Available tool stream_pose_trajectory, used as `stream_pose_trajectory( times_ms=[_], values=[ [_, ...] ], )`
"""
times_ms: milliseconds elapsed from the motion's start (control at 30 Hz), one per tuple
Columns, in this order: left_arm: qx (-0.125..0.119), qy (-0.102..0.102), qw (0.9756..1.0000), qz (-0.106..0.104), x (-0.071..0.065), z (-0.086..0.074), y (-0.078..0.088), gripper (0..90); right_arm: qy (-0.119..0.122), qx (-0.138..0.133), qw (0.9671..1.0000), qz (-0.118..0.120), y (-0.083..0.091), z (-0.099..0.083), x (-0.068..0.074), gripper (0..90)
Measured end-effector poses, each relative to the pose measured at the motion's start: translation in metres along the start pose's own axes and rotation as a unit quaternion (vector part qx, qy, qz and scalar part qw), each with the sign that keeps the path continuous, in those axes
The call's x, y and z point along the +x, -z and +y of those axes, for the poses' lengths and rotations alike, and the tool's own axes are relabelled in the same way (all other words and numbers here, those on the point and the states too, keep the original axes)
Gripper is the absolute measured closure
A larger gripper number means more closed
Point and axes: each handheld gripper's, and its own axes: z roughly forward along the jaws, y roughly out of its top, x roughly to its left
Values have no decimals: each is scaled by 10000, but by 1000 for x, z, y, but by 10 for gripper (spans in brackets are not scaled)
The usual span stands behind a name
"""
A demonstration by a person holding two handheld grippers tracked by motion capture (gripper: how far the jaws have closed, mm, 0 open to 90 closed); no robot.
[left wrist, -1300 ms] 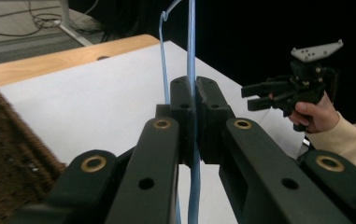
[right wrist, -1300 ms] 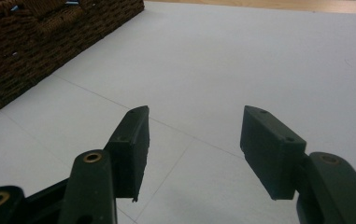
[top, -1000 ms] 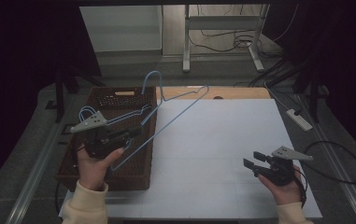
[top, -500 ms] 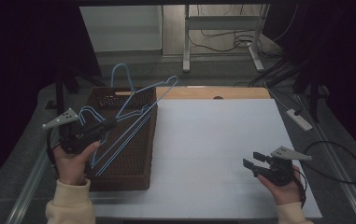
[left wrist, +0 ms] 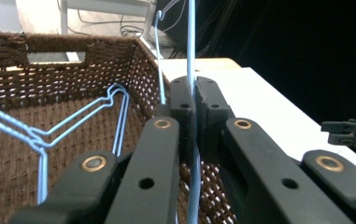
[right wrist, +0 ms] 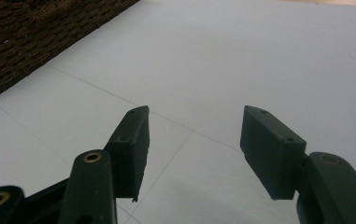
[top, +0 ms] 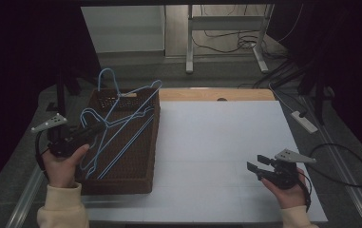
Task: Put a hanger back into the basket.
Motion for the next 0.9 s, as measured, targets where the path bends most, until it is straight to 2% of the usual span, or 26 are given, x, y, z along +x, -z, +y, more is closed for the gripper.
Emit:
stream_pose_trajectory(
  times_ms=[167,500,700,900],
  values=[
    [99,-3,9999,69,4,-3,1,861,-1,2,10000,-11,0,0,0,432],
    [170,149,9996,189,18,-8,4,860,17,20,10000,-16,-1,0,0,432],
    [443,221,9987,148,24,-14,-8,861,33,33,10000,-11,-2,0,0,432],
    [606,331,9975,163,30,-19,-19,860,22,49,10000,-8,-2,0,0,432]
  ],
)
